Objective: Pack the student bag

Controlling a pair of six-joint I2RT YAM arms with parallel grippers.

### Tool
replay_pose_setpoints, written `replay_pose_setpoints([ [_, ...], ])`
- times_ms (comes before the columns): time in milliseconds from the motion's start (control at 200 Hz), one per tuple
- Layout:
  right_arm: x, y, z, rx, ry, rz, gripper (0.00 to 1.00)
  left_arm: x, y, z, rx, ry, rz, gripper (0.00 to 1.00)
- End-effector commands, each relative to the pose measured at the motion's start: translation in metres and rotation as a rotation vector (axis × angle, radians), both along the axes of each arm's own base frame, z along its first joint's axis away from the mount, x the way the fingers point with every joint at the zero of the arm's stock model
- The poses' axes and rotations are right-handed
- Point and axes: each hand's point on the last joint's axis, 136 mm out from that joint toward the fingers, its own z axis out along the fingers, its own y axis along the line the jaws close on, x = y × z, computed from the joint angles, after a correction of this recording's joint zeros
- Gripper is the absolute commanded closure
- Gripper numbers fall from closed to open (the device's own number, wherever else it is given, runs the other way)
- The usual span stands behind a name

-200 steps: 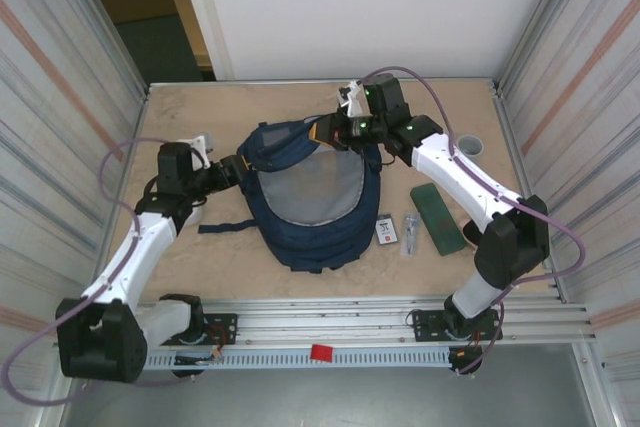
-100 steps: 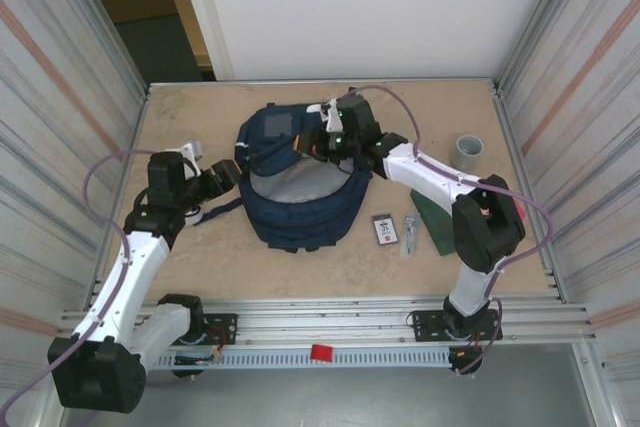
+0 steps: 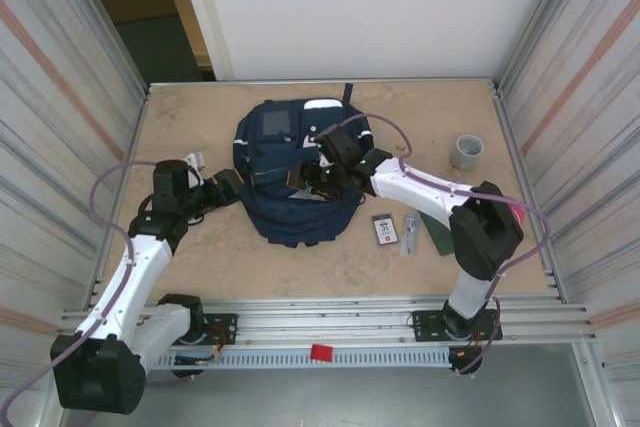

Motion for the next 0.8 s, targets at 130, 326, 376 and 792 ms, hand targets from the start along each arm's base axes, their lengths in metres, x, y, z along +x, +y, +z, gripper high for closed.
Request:
replay_pose_setpoints([
  [130, -0.034, -0.094, 0.041, -0.263, -0.001, -0.008, 0.31, 0.007, -0.016, 0.028, 0.000, -0.060, -0.070, 0.30],
  [326, -0.051, -0.216, 0.019, -0.515, 0.130, -0.144, 0.26, 0.004, -0.045, 0.025, 0.060, -0.072, -0.159, 0.29],
  [376, -0.054, -0.244, 0.010, -0.560, 0.164, -0.184, 0.25, 0.004, -0.053, 0.023, 0.059, -0.065, -0.178, 0.29],
  [792, -0.039, -0.334, -0.069, -0.485, 0.219, -0.450, 0.25, 0.005, -0.078, 0.009, 0.023, -0.038, -0.235, 0.29],
])
